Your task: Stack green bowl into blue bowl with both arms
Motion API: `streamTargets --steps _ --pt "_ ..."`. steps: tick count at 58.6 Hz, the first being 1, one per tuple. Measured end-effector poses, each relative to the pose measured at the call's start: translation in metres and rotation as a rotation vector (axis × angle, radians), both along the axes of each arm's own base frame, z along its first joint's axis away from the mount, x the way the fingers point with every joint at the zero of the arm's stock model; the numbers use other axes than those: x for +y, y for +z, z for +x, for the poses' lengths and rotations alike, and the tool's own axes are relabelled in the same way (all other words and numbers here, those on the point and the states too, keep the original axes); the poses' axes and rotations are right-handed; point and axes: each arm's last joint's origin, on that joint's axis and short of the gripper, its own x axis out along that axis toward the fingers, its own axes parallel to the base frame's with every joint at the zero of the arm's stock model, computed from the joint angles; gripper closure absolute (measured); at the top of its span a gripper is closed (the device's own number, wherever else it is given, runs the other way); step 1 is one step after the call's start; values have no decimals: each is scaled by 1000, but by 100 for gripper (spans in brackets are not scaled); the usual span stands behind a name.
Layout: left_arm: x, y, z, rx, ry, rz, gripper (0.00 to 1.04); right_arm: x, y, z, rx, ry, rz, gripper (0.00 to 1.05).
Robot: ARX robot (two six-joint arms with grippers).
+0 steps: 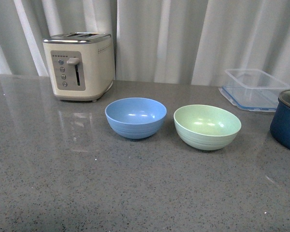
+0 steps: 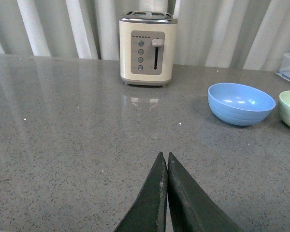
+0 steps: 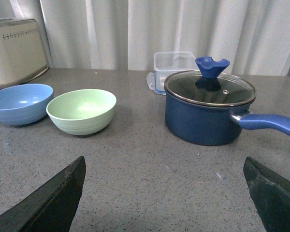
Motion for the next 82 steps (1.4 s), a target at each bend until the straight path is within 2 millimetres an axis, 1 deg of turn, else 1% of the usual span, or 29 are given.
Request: streamTargets --steps 13,19,25,29,35,38,40,43,45,48,50,52,53,55,57,59,60,62,65,67,68,74,75,76,79,82 --pt "0 0 -3 1 0 0 101 0 0 0 0 0 0 10" --pt "0 -6 -12 37 0 0 101 0 0 0 0 0 0 10" --pt "0 -3 -15 2 0 0 101 0 0 0 0 0 0 10" --pt "0 -3 -15 7 1 0 92 0 0 0 0 0 0 10" --pt "0 -3 -15 8 1 0 70 0 0 0 0 0 0 10" --pt "0 -3 -15 8 0 0 63 0 0 0 12 -6 2 10" --pt "0 -3 -15 8 1 0 56 1 0 0 98 -7 8 10" --pt "0 -3 -15 8 1 0 49 2 2 0 191 -4 10 10" --pt "0 -3 -15 8 1 0 42 3 7 2 243 16 23 10" --pt "0 -3 -15 8 0 0 35 4 16 6 256 32 38 10" --pt "0 -3 -15 8 0 0 29 6 26 9 251 50 54 10" --pt "0 -4 -15 8 0 0 22 7 41 14 239 81 82 10" --pt "0 -4 -15 8 1 0 21 8 45 16 237 89 90 10" --pt "0 -3 -15 8 1 0 13 10 62 23 232 123 121 10" --pt "0 -3 -15 8 0 0 8 11 73 30 247 152 152 10" --pt "0 -4 -15 8 0 2 5 13 81 39 275 182 188 10" --pt "0 -4 -15 8 1 1 5 14 84 42 287 193 200 10" --pt "0 -3 -15 8 1 1 7 16 91 55 344 230 257 10" --pt "0 -3 -15 8 1 1 7 19 96 71 401 255 323 10" --pt "0 -3 -15 8 1 1 7 21 100 89 450 244 362 10" --pt "0 -3 -15 8 1 1 7 22 101 94 462 241 373 10" --pt "0 -3 -15 8 1 1 7 28 96 148 592 170 454 10" --pt "0 -3 -15 8 1 1 7 29 95 152 600 165 458 10" --pt "0 -3 -15 8 1 1 7 30 93 161 617 156 463 10" --pt "0 -3 -15 7 0 1 7 36 87 190 668 116 479 10" --pt "0 -3 -15 7 0 1 7 40 83 207 689 87 474 10"
